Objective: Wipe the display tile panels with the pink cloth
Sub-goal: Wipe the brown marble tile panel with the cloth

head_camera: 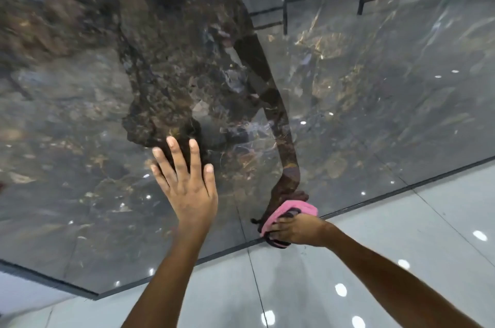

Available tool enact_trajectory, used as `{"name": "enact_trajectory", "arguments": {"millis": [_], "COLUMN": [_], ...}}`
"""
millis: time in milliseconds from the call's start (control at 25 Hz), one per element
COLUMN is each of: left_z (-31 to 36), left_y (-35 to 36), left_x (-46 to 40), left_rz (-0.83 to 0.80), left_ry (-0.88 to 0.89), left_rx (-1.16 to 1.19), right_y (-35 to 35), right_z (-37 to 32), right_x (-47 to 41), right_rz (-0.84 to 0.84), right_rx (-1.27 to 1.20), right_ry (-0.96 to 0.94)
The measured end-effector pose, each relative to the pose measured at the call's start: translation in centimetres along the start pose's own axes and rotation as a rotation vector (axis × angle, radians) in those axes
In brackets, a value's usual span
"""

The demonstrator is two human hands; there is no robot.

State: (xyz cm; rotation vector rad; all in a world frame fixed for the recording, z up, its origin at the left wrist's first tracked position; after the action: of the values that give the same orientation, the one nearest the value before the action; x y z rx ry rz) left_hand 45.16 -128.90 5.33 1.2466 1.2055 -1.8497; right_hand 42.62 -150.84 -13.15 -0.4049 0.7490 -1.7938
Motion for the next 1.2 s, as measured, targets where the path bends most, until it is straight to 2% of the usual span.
{"name": "enact_trajectory", "arguments": {"millis": [40, 80, 160, 200, 280, 320, 360, 400, 440, 480, 520, 560, 600, 640, 680, 760, 840, 920, 960, 1000, 1040, 1080, 1120, 1160, 1200], "left_z": [0.1, 0.3, 1.0, 1.6, 2.5, 2.8, 2.9, 2.8, 2.6, 2.4, 2.3, 2.2, 2.1, 2.1, 2.2, 2.2, 2.3, 2.5, 2.4, 2.3, 2.1, 2.0, 1.9, 1.9, 1.9], "left_y": [0.1, 0.1, 0.4, 0.8, 2.2, 2.9, 3.6, 4.2, 4.5, 4.7, 4.9, 4.9, 5.0, 5.0, 5.1, 5.3, 5.7, 6.1, 6.1, 6.1, 6.0, 5.9, 5.8, 5.8, 6.0], "left_x": [1.9, 3.6, 5.6, 5.5, 4.0, 3.4, 3.2, 3.3, 3.5, 3.8, 3.9, 4.0, 4.0, 3.9, 3.9, 4.0, 4.0, 3.8, 3.9, 4.2, 4.4, 4.6, 4.7, 4.7, 4.6], "left_rz": [-0.051, -0.095, -0.111, -0.081, -0.021, 0.001, 0.020, 0.037, 0.054, 0.069, 0.078, 0.080, 0.081, 0.084, 0.088, 0.111, 0.149, 0.157, 0.153, 0.155, 0.157, 0.158, 0.156, 0.158, 0.159], "left_ry": [0.014, 0.046, 0.163, 0.211, 0.204, 0.198, 0.209, 0.222, 0.230, 0.238, 0.251, 0.265, 0.278, 0.292, 0.303, 0.316, 0.341, 0.345, 0.347, 0.357, 0.362, 0.360, 0.354, 0.348, 0.344], "left_rx": [-0.015, -0.030, -0.034, -0.020, -0.014, -0.045, -0.093, -0.134, -0.154, -0.159, -0.160, -0.164, -0.169, -0.169, -0.165, -0.165, -0.180, -0.196, -0.196, -0.198, -0.210, -0.221, -0.220, -0.207, -0.196], "right_y": [-0.8, -2.3, -5.8, -7.0, -5.8, -4.5, -2.9, -1.7, -0.9, -0.6, -0.7, -1.0, -1.1, -0.7, 0.4, 2.1, 3.6, 3.1, 2.3, 0.9, -0.6, -2.2, -3.1, -2.7, -1.5], "right_z": [1.1, 3.4, 9.1, 11.7, 14.6, 14.1, 12.1, 9.2, 5.5, 1.8, -1.8, -4.8, -6.5, -6.4, -4.8, -1.0, 1.8, 1.7, 0.6, -0.5, -1.4, -1.5, -0.2, 2.0, 4.1], "right_x": [0.6, 1.2, 2.9, 4.3, 7.3, 8.0, 7.2, 5.4, 3.0, -0.1, -3.5, -6.3, -6.8, -5.1, -2.0, 5.0, 10.4, 9.0, 6.2, 2.8, -0.1, -0.8, 0.5, 3.3, 6.9], "right_rz": [0.070, 0.176, 0.427, 0.553, 0.848, 1.065, 1.212, 1.244, 1.176, 1.149, 1.082, 0.954, 0.684, 0.464, 0.520, 0.821, 0.863, 0.815, 0.920, 0.955, 0.966, 0.936, 0.894, 0.919, 0.910], "right_rx": [-0.040, -0.070, -0.082, -0.121, -0.311, -0.464, -0.596, -0.719, -0.924, -1.264, -1.653, -1.922, -1.870, -1.684, -1.645, -1.478, -1.354, -1.261, -1.275, -1.394, -1.554, -1.550, -1.437, -1.275, -1.098], "right_ry": [0.021, 0.122, 0.460, 0.742, 1.457, 1.841, 2.197, 2.491, 2.674, 2.699, 2.620, 2.517, 2.516, 2.512, 2.596, 2.813, 2.924, 2.946, 2.862, 2.701, 2.477, 2.242, 2.097, 2.030, 2.048]}}
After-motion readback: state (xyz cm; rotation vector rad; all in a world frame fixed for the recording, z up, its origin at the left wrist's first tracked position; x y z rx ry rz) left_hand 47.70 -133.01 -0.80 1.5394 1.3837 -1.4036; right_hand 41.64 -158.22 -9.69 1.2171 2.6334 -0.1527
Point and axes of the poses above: each hand's wrist, its own x-axis away from the middle knuckle, its own y-axis out of the palm, z = x × y, the point moved 3 cm from there along -x, towards the middle knuckle, and after that the axes turned 6 degrees about z, right-handed, at the moved point
